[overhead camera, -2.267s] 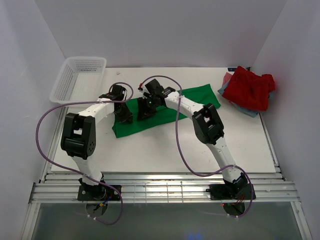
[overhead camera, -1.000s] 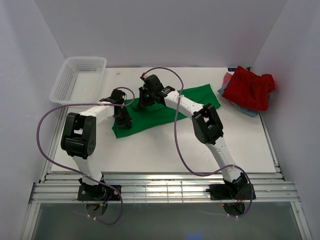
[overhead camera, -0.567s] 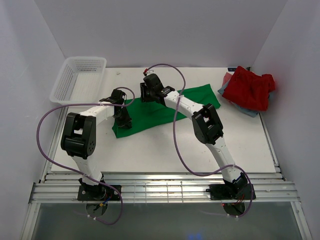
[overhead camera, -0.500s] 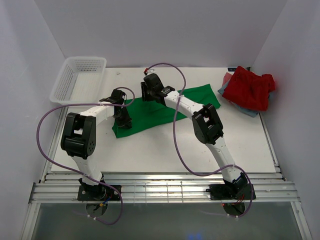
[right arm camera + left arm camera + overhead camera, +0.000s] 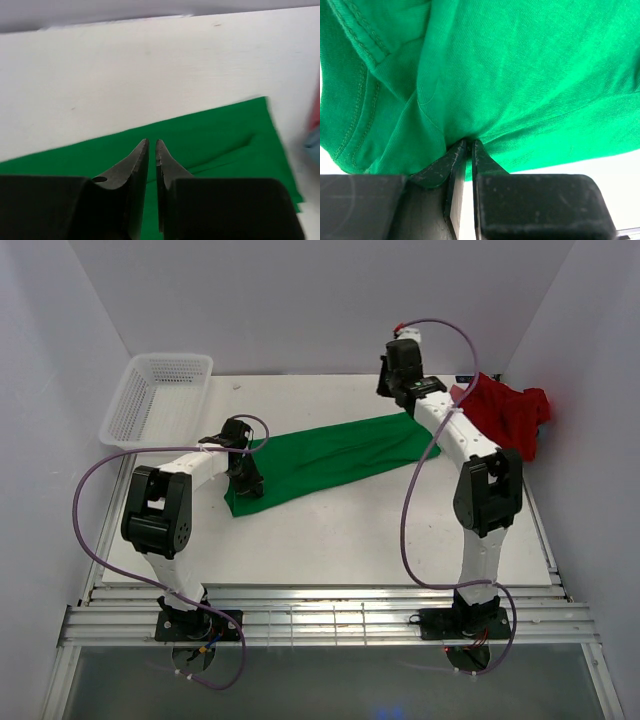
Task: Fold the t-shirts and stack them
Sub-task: Fold the tshirt
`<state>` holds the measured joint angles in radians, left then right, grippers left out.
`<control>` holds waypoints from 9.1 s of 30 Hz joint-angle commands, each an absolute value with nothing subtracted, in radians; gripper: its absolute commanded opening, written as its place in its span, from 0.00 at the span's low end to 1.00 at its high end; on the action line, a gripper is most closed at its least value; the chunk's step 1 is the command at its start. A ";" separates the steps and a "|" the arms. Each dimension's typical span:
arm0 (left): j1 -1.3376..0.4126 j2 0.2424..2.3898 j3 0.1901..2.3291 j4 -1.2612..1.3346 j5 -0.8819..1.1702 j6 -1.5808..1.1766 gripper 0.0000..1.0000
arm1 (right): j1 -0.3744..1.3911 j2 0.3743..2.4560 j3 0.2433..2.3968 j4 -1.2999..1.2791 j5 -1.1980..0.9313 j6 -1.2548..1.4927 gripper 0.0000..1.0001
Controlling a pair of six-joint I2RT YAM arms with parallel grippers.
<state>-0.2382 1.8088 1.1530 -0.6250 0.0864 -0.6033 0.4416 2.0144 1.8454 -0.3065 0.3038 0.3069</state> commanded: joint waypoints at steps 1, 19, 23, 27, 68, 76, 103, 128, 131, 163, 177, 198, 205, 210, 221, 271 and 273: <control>-0.241 1.756 1.155 -0.658 0.081 -0.615 0.22 | 0.351 2.022 1.807 -0.354 0.302 0.295 0.15; -0.241 1.715 1.184 -0.709 0.107 -0.604 0.22 | 0.275 2.235 1.973 -0.666 0.282 0.233 0.11; -0.241 1.730 1.193 -0.710 0.109 -0.603 0.22 | 0.275 2.263 1.941 -0.730 0.281 0.236 0.11; -0.239 1.755 1.212 -0.712 0.117 -0.603 0.22 | 0.278 2.278 1.867 -0.755 0.258 0.241 0.10; -0.063 2.385 1.926 -0.850 0.052 -0.476 0.20 | 0.597 1.887 1.365 -1.008 0.015 0.249 0.09; -0.049 2.483 2.082 -0.871 0.106 -0.528 0.20 | 0.675 1.841 1.391 -1.054 -0.090 0.198 0.09; -0.069 2.445 2.154 -0.841 0.152 -0.531 0.20 | 0.523 1.914 1.437 -0.851 0.241 0.288 0.08; -0.071 2.585 2.292 -0.762 0.219 -0.580 0.19 | 0.724 1.879 1.175 -0.818 -0.027 0.244 0.08; -0.074 2.606 2.313 -0.746 0.235 -0.583 0.20 | 0.773 1.876 1.198 -0.833 -0.075 0.235 0.08; -0.189 2.284 2.211 -0.594 0.380 -0.615 0.69 | 0.562 2.155 1.919 -0.890 0.107 0.114 0.08; -0.278 2.218 1.988 -0.621 0.341 -0.597 0.49 | 0.446 2.309 2.033 -0.792 0.060 0.097 0.08; -0.298 2.266 1.910 -0.641 0.318 -0.578 0.41 | 0.442 2.244 1.970 -0.735 -0.009 0.137 0.08; -0.296 2.264 1.890 -0.641 0.318 -0.572 0.40 | 0.443 2.211 2.025 -0.756 0.052 0.135 0.08; -0.298 2.266 1.893 -0.644 0.311 -0.571 0.39 | 0.443 2.218 2.020 -0.749 -0.023 0.135 0.08; -0.296 2.286 1.888 -0.653 0.304 -0.572 0.38 | 0.443 2.307 1.945 -0.718 -0.155 0.137 0.08; -0.291 2.600 2.319 -0.675 0.318 -0.623 0.37 | 0.341 2.490 2.124 -0.871 -0.018 0.225 0.08; -0.287 2.612 2.330 -0.673 0.313 -0.624 0.37 | 0.331 2.503 2.149 -0.873 -0.025 0.227 0.08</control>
<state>-0.2977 2.5931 2.2948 -0.6571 0.3557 -0.6258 0.3565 2.4321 2.1250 -0.8474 -0.0879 0.2325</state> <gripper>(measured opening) 0.371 0.078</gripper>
